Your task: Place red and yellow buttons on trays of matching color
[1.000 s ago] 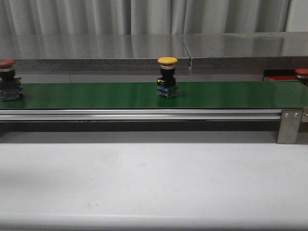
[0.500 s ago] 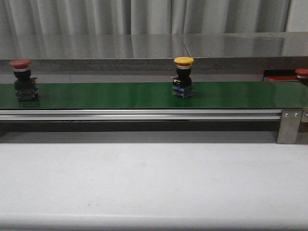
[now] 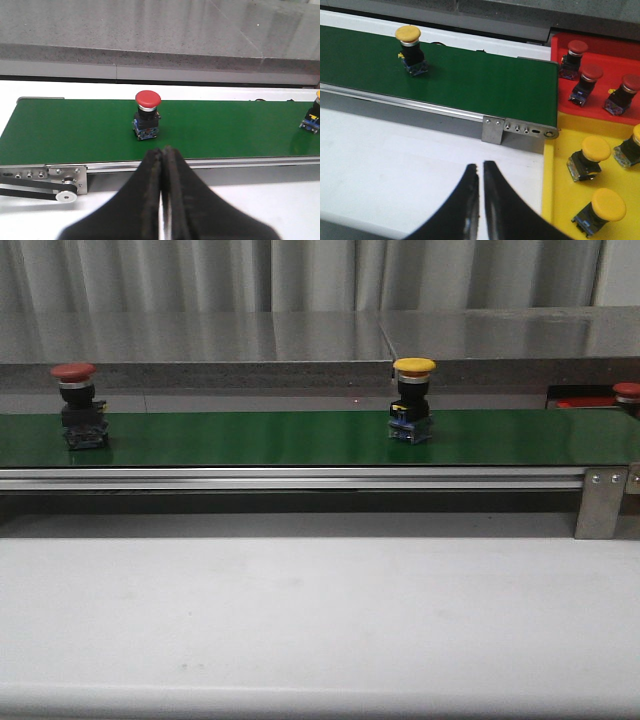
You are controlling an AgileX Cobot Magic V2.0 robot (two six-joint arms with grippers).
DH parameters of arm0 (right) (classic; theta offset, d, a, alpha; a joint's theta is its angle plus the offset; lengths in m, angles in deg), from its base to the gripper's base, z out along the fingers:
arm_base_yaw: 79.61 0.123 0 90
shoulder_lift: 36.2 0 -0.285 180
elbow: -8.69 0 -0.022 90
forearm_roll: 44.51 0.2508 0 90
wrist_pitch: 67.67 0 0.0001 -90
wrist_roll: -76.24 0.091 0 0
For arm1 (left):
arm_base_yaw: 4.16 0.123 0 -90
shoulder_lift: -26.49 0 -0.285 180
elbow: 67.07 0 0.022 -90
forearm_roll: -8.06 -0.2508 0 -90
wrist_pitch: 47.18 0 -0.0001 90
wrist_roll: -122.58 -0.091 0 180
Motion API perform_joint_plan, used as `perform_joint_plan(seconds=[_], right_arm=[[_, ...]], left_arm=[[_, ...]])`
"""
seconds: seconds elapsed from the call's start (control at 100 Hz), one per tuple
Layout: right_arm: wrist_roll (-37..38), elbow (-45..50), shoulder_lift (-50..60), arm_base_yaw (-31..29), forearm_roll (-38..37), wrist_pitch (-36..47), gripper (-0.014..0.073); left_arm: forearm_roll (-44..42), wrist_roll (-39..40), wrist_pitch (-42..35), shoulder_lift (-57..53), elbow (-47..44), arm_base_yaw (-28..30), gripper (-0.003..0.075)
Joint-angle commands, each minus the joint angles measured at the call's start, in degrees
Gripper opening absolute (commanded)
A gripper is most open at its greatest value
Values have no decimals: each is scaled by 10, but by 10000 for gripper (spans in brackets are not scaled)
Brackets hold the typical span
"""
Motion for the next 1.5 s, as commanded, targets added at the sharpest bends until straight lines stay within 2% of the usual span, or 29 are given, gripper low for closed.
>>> perform_joint_plan(seconds=[0.0,0.12,0.18,0.26,0.38,0.62,0.73,0.99,1.23,1.49], right_arm=[[-3,-15,-2,-2,14,34,232],[-3,-15,-2,-2,36,42,568],[-3,-15,-2,-2,42,56,671],[-4,-15,-7,-2,44,78,638],[-4,-30,-50,-2,44,83,635],[-48,-93,-238,4,71,92,635],[-72,-136,-325,20,77,101,635],[-74,-261,-508,53,77,101,635],[-74,-378,-626,54,77,79,635],[-74,-462,-720,54,77,74,635]], left_arm=[[15,4,-38,0,16,-5,-19],[15,4,-38,0,16,-5,-19],[15,4,-38,0,16,-5,-19],[15,4,-38,0,16,-5,-19],[15,4,-38,0,16,-5,-19],[15,4,-38,0,16,-5,-19],[15,4,-38,0,16,-5,-19],[15,4,-38,0,16,-5,-19],[15,4,-38,0,16,-5,-19],[15,4,-38,0,16,-5,-19]])
